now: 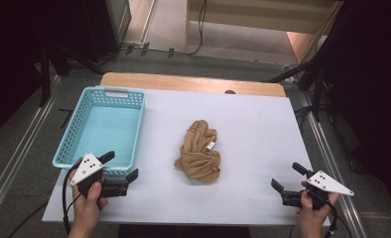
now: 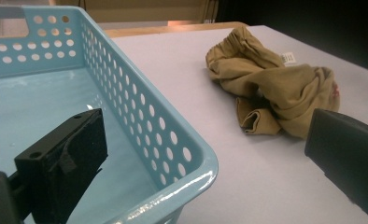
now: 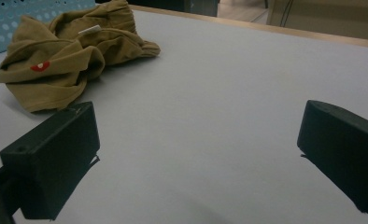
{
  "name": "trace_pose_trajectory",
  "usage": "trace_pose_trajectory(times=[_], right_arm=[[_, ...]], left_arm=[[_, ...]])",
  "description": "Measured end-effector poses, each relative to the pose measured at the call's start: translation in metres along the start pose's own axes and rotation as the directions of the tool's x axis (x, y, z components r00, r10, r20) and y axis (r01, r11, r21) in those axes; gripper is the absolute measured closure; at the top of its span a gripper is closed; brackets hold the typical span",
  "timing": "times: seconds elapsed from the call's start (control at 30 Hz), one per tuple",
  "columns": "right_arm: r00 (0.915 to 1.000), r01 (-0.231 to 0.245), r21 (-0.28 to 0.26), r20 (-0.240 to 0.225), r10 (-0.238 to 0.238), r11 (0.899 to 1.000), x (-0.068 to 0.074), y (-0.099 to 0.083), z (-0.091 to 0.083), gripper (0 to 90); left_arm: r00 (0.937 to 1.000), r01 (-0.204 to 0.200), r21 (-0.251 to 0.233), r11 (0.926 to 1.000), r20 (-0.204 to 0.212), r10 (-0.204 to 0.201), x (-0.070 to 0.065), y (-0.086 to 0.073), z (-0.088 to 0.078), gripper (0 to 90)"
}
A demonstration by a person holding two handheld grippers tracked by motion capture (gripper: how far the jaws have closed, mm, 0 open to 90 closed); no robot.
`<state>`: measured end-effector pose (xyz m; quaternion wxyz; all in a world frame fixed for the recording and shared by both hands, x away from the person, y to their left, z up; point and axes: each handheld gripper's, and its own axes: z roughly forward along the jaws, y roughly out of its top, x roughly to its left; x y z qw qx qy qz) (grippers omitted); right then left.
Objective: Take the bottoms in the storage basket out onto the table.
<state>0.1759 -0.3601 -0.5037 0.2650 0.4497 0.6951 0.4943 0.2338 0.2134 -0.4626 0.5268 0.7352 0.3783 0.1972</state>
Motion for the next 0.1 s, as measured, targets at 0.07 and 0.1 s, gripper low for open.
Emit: trace_pose_trajectory(times=[0.07,0.1], right_arm=[[1.0000,-0.001,0.005,-0.002,0.001,1.000,-0.0001,-0.0003,0.0006,0.0],[1.0000,0.002,0.006,-0.002,-0.002,1.000,0.0000,-0.0004,0.0013,0.0]], left_arm=[[1.0000,0.005,-0.006,1.0000,0.007,-0.005,0.0006,-0.0006,-0.0005,0.0],[1.0000,0.001,-0.004,1.0000,0.008,-0.001,0.0007,-0.0012,-0.0008,0.0]])
